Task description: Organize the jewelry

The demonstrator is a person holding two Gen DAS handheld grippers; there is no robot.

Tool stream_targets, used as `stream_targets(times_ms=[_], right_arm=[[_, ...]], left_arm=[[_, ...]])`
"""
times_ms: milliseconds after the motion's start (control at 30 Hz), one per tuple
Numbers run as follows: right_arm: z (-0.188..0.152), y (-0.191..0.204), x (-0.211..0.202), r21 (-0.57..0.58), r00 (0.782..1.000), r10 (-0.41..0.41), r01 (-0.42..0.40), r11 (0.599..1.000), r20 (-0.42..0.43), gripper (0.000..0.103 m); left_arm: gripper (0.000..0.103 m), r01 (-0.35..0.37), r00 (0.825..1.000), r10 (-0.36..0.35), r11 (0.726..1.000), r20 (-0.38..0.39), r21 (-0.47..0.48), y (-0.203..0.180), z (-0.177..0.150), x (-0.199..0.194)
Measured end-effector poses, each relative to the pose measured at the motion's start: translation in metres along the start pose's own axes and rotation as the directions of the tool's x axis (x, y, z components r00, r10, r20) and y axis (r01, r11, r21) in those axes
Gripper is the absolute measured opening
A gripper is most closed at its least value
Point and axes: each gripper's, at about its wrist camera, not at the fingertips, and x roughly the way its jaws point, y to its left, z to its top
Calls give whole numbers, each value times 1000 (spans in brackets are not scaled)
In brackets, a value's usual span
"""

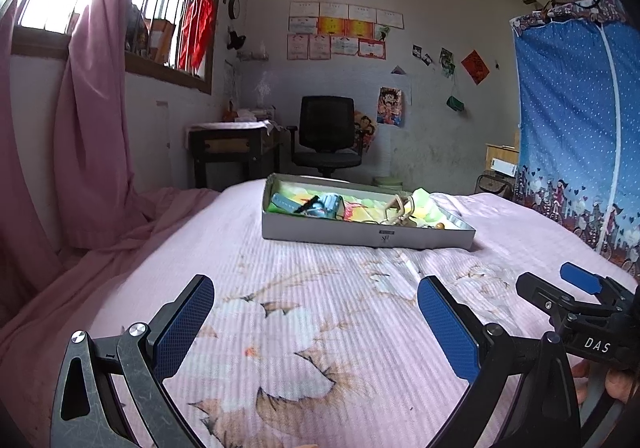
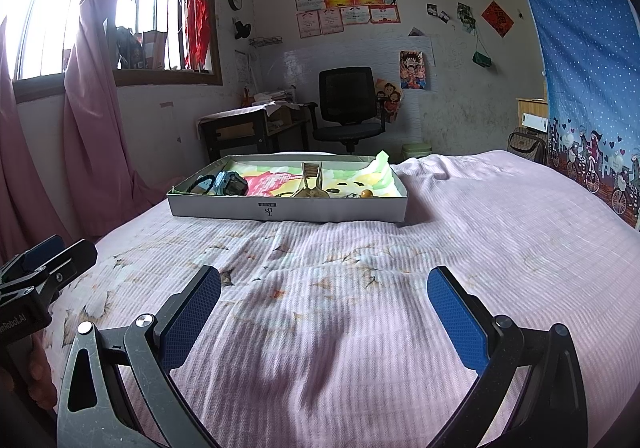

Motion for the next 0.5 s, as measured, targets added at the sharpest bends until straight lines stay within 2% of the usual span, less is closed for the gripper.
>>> stream_targets(times_ms=[500], right_arm=[[0,1,0,2,1000,0,0,1000,-2,102]], left_arm=[[102,19,999,-20,999,29,37,-4,-3,-5]])
